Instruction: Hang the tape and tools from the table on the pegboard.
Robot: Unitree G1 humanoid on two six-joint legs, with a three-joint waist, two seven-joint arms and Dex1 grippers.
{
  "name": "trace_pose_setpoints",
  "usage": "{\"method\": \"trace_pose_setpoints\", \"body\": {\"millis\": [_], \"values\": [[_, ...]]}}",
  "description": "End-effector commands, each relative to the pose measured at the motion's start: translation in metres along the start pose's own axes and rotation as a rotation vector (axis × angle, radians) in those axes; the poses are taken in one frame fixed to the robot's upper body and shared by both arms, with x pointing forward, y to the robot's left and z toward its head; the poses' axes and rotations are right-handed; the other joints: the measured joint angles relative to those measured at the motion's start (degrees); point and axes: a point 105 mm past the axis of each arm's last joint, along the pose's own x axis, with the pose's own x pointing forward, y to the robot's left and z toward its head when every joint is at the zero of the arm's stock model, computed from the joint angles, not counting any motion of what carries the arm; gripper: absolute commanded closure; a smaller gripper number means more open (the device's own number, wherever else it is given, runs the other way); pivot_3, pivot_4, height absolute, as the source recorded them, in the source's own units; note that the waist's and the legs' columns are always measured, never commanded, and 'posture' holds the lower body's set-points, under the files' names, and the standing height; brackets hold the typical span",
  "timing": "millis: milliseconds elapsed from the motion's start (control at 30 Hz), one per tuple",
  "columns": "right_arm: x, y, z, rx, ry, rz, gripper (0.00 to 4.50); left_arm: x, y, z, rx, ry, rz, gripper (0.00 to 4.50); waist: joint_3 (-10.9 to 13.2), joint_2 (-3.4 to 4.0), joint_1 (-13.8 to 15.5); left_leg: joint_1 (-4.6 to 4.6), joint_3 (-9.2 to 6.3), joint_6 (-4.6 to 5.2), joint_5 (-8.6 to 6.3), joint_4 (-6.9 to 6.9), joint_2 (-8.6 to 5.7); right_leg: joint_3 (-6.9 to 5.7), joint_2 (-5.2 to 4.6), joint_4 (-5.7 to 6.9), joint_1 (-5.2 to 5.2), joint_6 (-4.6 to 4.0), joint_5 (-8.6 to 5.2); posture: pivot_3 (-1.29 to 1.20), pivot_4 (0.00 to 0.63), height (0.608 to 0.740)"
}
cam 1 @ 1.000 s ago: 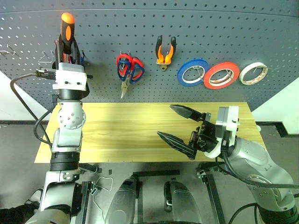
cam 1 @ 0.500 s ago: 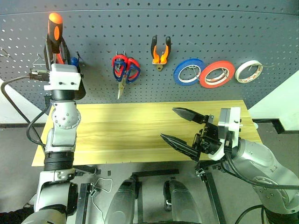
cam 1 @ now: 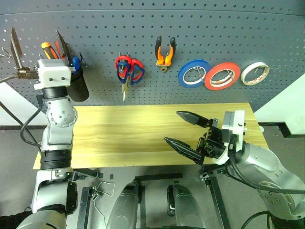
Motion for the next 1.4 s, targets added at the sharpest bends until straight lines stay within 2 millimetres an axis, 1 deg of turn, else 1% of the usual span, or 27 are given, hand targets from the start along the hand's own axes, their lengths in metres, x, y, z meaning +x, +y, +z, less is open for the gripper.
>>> {"method": "trace_pose_setpoints", "body": {"millis": [33,133,200,267,300,367,433,467,500,567,600,633,667,700,733,800,867,900,967,1000,1033,1100,1167,1267,1333,1367,1400], "values": [[0.001,0.004,0.007,-0.042,-0.026,0.01,0.0,0.012,-0.004,0.03,-0.12,-0.083,0.01,0.01,0.0,0.0,0.02,0.0,0.0,0.0,0.0,0.0,0.0,0.0,0.0,0.0,0.0,0.0,0.0,0.0,0.246,0.703],[0.004,-0.001,0.005,-0.06,-0.029,0.004,0.0,0.015,-0.022,0.067,-0.276,-0.147,-0.039,0.01,-0.02,-0.03,0.37,-0.01,-0.01,-0.01,0.0,0.02,-0.01,-0.01,0.0,-0.02,0.02,0.01,0.01,0.02,0.214,0.703],[0.006,-0.004,0.004,-0.072,-0.036,0.004,0.0,0.013,-0.031,0.087,-0.344,-0.174,-0.07,0.01,-0.04,-0.06,0.75,-0.02,-0.01,-0.01,0.01,0.03,-0.03,-0.02,0.0,-0.05,0.05,0.02,0.02,0.02,0.195,0.703],[0.007,-0.007,0.004,-0.085,-0.044,0.002,0.0,0.008,-0.04,0.108,-0.362,-0.225,-0.122,0.01,-0.1,-0.03,0.86,0.01,0.01,-0.02,0.01,0.03,-0.04,-0.01,0.03,-0.06,0.07,0.05,0.04,0.02,0.181,0.703],[0.007,-0.007,0.005,-0.091,-0.047,0.001,0.0,0.003,-0.044,0.117,-0.405,-0.23,-0.149,0.01,-0.11,-0.02,0.93,0.05,0.02,-0.03,0.02,0.01,-0.04,-0.01,0.08,-0.07,0.09,0.05,0.04,0.02,0.174,0.703],[0.007,-0.008,0.003,-0.1,-0.051,-0.001,0.0,-0.006,-0.053,0.13,-0.492,-0.218,-0.203,0.01,-0.41,0.03,1.09,0.07,0.03,-0.04,0.02,-0.01,-0.02,-0.01,0.15,-0.06,0.11,0.05,0.04,0.02,0.152,0.703],[0.006,-0.009,0.001,-0.107,-0.053,-0.013,0.0,-0.02,-0.066,0.143,-0.565,-0.231,-0.307,0.01,-1.04,0.04,1.27,0.07,0.04,-0.04,0.02,-0.02,-0.02,0.0,0.16,-0.09,0.12,0.05,0.04,0.02,0.133,0.703],[0.006,-0.008,-0.001,-0.11,-0.056,-0.022,0.0,-0.028,-0.075,0.147,-0.678,-0.205,-0.388,0.01,-1.53,0.11,1.33,0.09,0.04,-0.05,0.02,-0.02,-0.02,-0.01,0.18,-0.1,0.14,0.05,0.04,0.02,0.128,0.703],[0.006,-0.007,-0.002,-0.114,-0.061,-0.041,0.0,-0.037,-0.086,0.147,-0.716,-0.17,-0.476,0.01,-1.66,0.15,1.35,0.15,0.05,-0.05,0.02,-0.04,-0.02,0.0,0.18,-0.12,0.2,0.05,0.04,0.02,0.122,0.703],[0.006,-0.005,-0.004,-0.12,-0.07,-0.062,0.0,-0.046,-0.097,0.146,-0.744,-0.125,-0.569,0.01,-2.07,0.23,1.4,0.69,0.05,-0.05,0.01,-0.12,-0.02,-0.01,0.19,-0.24,0.69,0.04,0.03,0.02,0.122,0.703],[0.005,-0.008,-0.008,-0.12,-0.069,-0.079,0.0,-0.052,-0.104,0.143,-0.728,-0.118,-0.608,0.01,-2.22,0.29,1.38,0.92,0.04,-0.04,0.0,-0.13,0.01,-0.01,0.23,-0.32,0.95,0.03,0.02,0.0,0.073,0.703],[0.001,-0.015,-0.013,-0.101,-0.076,-0.17,0.0,-0.063,-0.117,0.131,-0.745,-0.056,-0.685,0.01,-2.81,0.33,1.37,1.01,0.04,-0.05,0.0,-0.11,0.05,-0.01,0.27,-0.38,1.08,0.02,0.01,0.0,0.073,0.703],[-0.004,-0.021,-0.019,-0.085,-0.079,-0.24,0.0,-0.073,-0.127,0.121,-0.759,-0.006,-0.741,0.01,-3.76,0.37,1.4,0.99,0.04,-0.06,0.01,-0.1,0.08,-0.01,0.34,-0.47,1.09,0.0,0.03,-0.01,0.045,0.703],[-0.014,-0.028,-0.028,-0.09,-0.056,-0.347,0.0,-0.092,-0.138,0.106,-0.767,0.072,-0.839,0.01,-4.81,0.43,1.39,1.06,0.05,-0.06,0.0,-0.11,0.11,-0.01,0.39,-0.52,1.19,0.0,0.03,-0.01,0.045,0.703],[-0.022,-0.033,-0.036,-0.096,-0.037,-0.416,0.0,-0.105,-0.144,0.096,-0.775,0.125,-0.902,0.01,-5.83,0.64,1.37,1.14,0.05,-0.05,-0.01,-0.19,0.13,-0.01,0.43,-0.69,1.29,0.0,0.03,-0.02,0.024,0.703],[-0.039,-0.041,-0.052,-0.09,-0.003,-0.531,0.0,-0.125,-0.146,0.078,-0.77,0.187,-0.916,0.01,-7.59,1.02,1.28,1.67,0.17,0.02,-0.08,-0.51,0.13,0.05,0.43,-1.08,1.84,-0.01,0.03,-0.02,0.002,0.703],[-0.053,-0.048,-0.07,-0.072,0.038,-0.621,0.0,-0.142,-0.146,0.059,-0.761,0.266,-0.913,0.01,-8.33,1.11,1.14,2.24,0.39,0.01,-0.11,-0.75,0.17,0.11,0.44,-1.38,2.38,-0.07,0.01,-0.03,0.0,0.703],[-0.061,-0.051,-0.079,-0.076,0.063,-0.661,0.0,-0.154,-0.149,0.05,-0.757,0.307,-0.943,0.01,-8.65,1.14,1.1,2.5,0.42,-0.13,-0.2,-0.8,0.21,0.11,0.46,-1.48,2.63,-0.22,-0.06,-0.03,0.0,0.703],[-0.084,-0.059,-0.1,-0.057,0.107,-0.777,0.0,-0.183,-0.15,0.027,-0.731,0.41,-1.015,0.01,-9.45,1.34,0.93,2.73,0.4,-0.17,-0.23,-1.0,0.37,0.06,0.56,-1.89,2.99,-0.22,-0.02,-0.03,0.0,0.703],[-0.095,-0.06,-0.109,-0.051,0.123,-0.819,0.0,-0.198,-0.149,0.016,-0.728,0.47,-1.044,0.01,-10.02,1.58,0.78,2.75,0.37,-0.17,-0.23,-1.09,0.48,0.0,0.71,-2.24,3.13,-0.26,0.12,-0.03,0.0,0.703],[-0.102,-0.061,-0.115,-0.048,0.129,-0.842,0.0,-0.207,-0.149,0.009,-0.727,0.506,-1.06,0.01,-10.39,1.79,0.51,2.78,0.36,-0.18,-0.24,-1.09,0.67,-0.01,0.79,-2.43,3.23,-0.3,0.16,-0.03,0.0,0.703],[-0.111,-0.058,-0.121,-0.029,0.124,-0.871,0.0,-0.216,-0.145,-0.002,-0.71,0.541,-1.059,0.01,-10.66,2.14,-0.01,2.78,0.38,-0.16,-0.25,-1.09,0.76,-0.02,0.74,-2.57,3.34,-0.28,0.14,-0.04,0.0,0.703],[-0.124,-0.051,-0.129,-0.014,0.137,-0.913,0.0,-0.235,-0.13,-0.024,-0.687,0.649,-1.038,0.01,-10.69,2.13,-0.18,2.72,0.41,-0.14,-0.26,-1.11,0.76,0.01,0.58,-2.53,3.22,-0.26,0.12,-0.05,0.0,0.703],[-0.144,-0.033,-0.138,0.011,0.183,-0.932,0.0,-0.257,-0.102,-0.045,-0.647,0.76,-0.98,0.01,-11.22,2.3,-0.46,2.7,0.49,-0.1,-0.38,-1.25,0.74,0.13,0.5,-2.32,2.96,-0.34,-0.03,-0.03,0.0,0.703],[-0.157,-0.029,-0.144,0.052,0.196,-0.964,0.0,-0.278,-0.09,-0.053,-0.651,0.852,-0.977,0.01,-11.51,2.39,-0.34,2.72,0.52,-0.09,-0.55,-1.24,0.74,0.16,0.49,-2.18,2.82,-0.45,-0.16,-0.03,0.0,0.703],[-0.16,-0.029,-0.146,0.064,0.201,-0.973,0.0,-0.284,-0.088,-0.054,-0.654,0.875,-0.984,0.01,-11.62,2.4,-0.26,2.73,0.52,0.0,-0.58,-1.23,0.74,0.17,0.49,-2.16,2.71,-0.43,-0.21,-0.03,0.0,0.703],[-0.163,-0.03,-0.153,0.086,0.206,-0.982,0.0,-0.297,-0.088,-0.052,-0.676,0.912,-1.017,0.01,-11.65,2.41,-0.09,2.75,0.52,0.03,-0.61,-1.22,0.74,0.17,0.5,-2.16,2.71,-0.44,-0.23,-0.01,0.0,0.703]]}}
